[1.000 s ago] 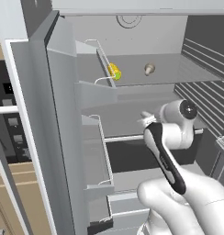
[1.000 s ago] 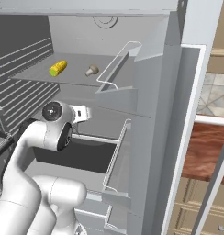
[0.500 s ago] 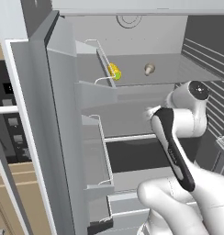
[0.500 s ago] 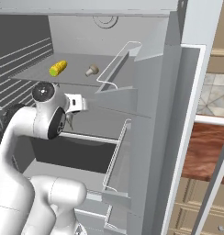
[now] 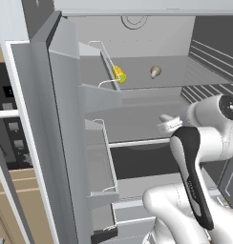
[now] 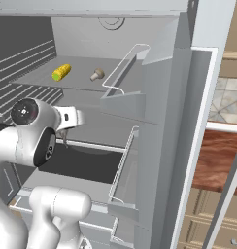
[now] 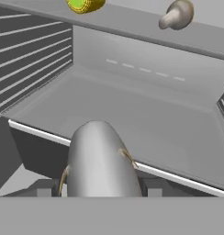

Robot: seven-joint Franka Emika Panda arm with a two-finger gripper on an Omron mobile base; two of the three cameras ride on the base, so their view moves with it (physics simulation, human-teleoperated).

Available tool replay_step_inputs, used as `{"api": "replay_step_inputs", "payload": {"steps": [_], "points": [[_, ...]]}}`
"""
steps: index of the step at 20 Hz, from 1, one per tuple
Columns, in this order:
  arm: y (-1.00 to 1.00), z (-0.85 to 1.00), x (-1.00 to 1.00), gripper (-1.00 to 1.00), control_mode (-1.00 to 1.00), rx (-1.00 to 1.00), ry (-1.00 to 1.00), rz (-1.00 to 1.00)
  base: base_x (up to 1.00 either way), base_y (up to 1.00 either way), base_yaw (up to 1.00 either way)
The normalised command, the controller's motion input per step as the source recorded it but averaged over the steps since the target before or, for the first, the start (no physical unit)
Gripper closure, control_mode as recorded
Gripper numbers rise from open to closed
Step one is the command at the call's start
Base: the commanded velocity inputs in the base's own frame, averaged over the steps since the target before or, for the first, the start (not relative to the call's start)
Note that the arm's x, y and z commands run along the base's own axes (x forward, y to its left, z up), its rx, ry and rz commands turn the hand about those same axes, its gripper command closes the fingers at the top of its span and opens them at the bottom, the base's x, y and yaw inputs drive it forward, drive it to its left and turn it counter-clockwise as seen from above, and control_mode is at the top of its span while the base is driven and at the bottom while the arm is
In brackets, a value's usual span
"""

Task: Gather the corn and mushroom from the fridge and place them on a tray on the dining counter. Then gather the chicken drumstick and fish from the fridge and place them on the other tray.

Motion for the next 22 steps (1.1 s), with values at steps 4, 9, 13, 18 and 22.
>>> {"api": "replay_step_inputs", "payload": {"steps": [4,9,13,18,22], "points": [[-0.01,0.33,-0.2,1.0,-1.0,0.0,0.0,0.0,0.0,0.0,0.0],[-0.03,0.21,-0.21,1.0,-1.0,0.0,0.0,0.0,0.0,0.0,0.0],[0.0,0.36,-0.49,1.0,-1.0,0.0,0.0,0.0,0.0,0.0,0.0],[0.0,0.36,-0.64,1.0,-1.0,0.0,0.01,-0.11,0.0,0.0,0.0],[0.0,0.3,-0.22,1.0,-1.0,0.0,0.04,-0.08,0.0,0.0,0.0]]}}
